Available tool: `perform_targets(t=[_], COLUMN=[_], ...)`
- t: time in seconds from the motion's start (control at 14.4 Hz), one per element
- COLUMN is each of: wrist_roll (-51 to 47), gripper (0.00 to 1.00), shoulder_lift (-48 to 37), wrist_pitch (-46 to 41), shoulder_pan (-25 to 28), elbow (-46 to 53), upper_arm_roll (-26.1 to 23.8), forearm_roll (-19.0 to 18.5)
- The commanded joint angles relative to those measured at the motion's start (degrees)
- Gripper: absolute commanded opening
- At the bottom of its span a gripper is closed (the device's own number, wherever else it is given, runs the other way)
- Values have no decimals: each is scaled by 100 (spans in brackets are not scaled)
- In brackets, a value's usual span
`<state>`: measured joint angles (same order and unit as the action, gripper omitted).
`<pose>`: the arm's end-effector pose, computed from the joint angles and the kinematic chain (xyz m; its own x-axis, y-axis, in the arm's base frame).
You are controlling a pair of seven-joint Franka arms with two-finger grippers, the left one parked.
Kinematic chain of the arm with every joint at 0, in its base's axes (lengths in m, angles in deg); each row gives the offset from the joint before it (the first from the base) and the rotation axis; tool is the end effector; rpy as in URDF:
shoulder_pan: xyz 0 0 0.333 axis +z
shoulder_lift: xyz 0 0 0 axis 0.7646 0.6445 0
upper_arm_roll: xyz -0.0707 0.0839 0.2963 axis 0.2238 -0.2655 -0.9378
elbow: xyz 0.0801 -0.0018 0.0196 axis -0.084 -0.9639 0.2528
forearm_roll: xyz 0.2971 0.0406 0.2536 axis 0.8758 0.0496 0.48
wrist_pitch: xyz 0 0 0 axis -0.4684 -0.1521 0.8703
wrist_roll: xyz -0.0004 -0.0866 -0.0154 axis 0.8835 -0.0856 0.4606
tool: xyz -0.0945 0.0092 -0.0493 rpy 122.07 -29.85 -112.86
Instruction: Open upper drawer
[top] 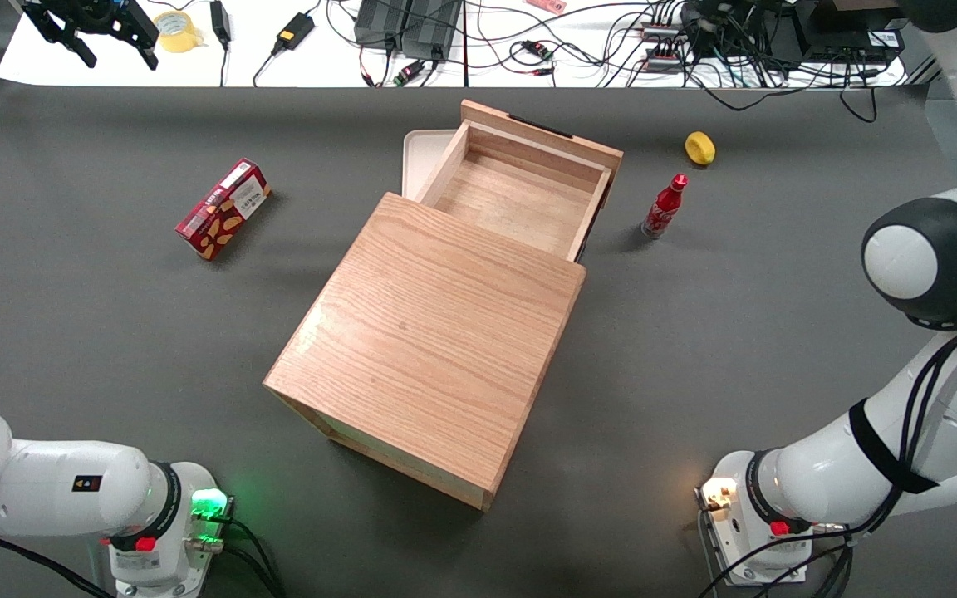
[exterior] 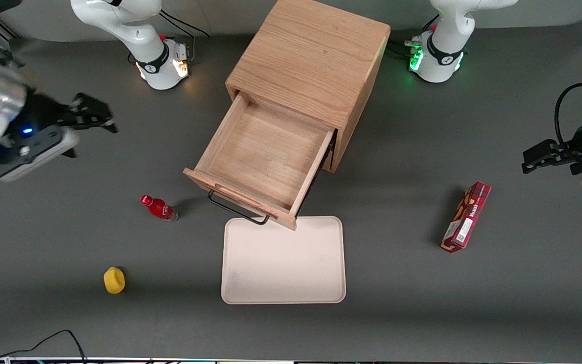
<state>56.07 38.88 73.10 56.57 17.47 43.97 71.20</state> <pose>0.5881 0.1036 0.6615 0.9137 0.3758 -0.1549 0.3577 -0.9243 -0.1330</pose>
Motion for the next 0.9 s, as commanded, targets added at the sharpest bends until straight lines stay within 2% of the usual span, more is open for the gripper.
perform_targets(t=[0.0, 0.14, 0.42, 0.56, 0.83], wrist_roll=[-1135, -1825, -1871, -1836, -1818], gripper=[100, 100, 100, 100, 100], shoulder_lift=[-834, -1440, -3548, -3693, -3289], wrist_pitch=[56, 538, 2050, 2114, 2079], shoulder_pan=[95, 130, 104, 95, 95], elbow=[-1516, -2475, -5015, -5152, -4493], upper_arm_roll=[529, 531, 522, 539, 662], forearm_roll=[-172, -259, -531, -716, -717])
